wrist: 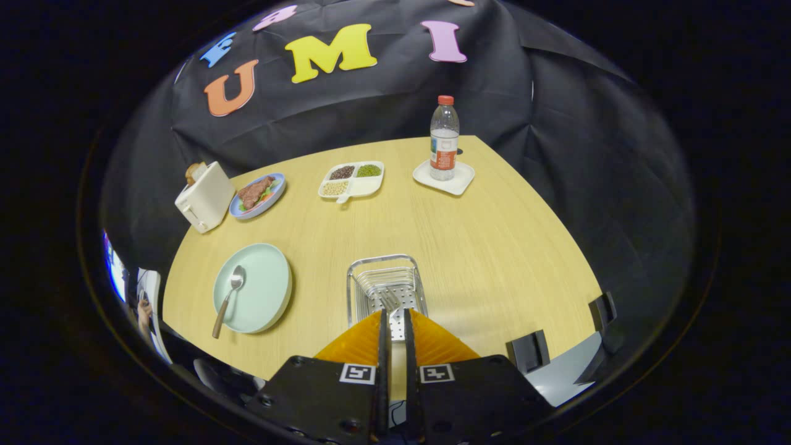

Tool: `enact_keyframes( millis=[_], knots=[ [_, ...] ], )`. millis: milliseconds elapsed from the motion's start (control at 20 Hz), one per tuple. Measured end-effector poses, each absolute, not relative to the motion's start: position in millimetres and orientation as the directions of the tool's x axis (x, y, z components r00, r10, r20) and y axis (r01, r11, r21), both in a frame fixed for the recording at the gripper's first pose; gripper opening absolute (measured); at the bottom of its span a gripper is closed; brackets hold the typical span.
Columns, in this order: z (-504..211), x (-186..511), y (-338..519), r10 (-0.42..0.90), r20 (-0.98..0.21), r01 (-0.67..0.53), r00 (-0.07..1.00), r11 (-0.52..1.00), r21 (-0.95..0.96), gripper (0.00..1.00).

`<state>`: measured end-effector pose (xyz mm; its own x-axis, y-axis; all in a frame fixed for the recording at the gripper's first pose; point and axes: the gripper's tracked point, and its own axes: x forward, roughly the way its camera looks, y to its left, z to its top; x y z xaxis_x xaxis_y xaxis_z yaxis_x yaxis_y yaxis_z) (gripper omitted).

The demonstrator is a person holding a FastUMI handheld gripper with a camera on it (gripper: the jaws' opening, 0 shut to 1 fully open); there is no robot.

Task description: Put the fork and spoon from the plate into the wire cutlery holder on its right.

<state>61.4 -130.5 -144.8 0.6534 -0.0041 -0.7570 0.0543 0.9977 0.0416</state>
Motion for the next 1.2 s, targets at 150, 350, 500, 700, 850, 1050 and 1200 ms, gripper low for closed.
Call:
enact_keyframes(
  millis=[150, 350, 500, 700, 850, 1050, 1200],
  knots=[
    [-137, 58, -127, 0.006, -0.743, 0.044, 0.669, 0.998, 0.048, 0.13],
    [-123, 62, -113, 0.012, -0.702, 0.025, 0.712, 0.999, 0.042, 0.32],
    [-110, 66, -95, -0.005, -0.648, 0.022, 0.762, 1.0, 0.017, 0.6],
    [-103, 72, -56, -0.021, -0.596, -0.006, 0.803, 0.999, -0.043, 0.83],
    [-107, 76, -18, -0.015, -0.589, -0.028, 0.808, 0.998, -0.064, 0.94],
    [-125, 81, 36, 0.012, -0.606, -0.064, 0.795, 0.996, -0.065, 0.98],
    [-140, 84, 71, 0.027, -0.622, -0.077, 0.783, 0.996, -0.054, 0.98]
  ],
)
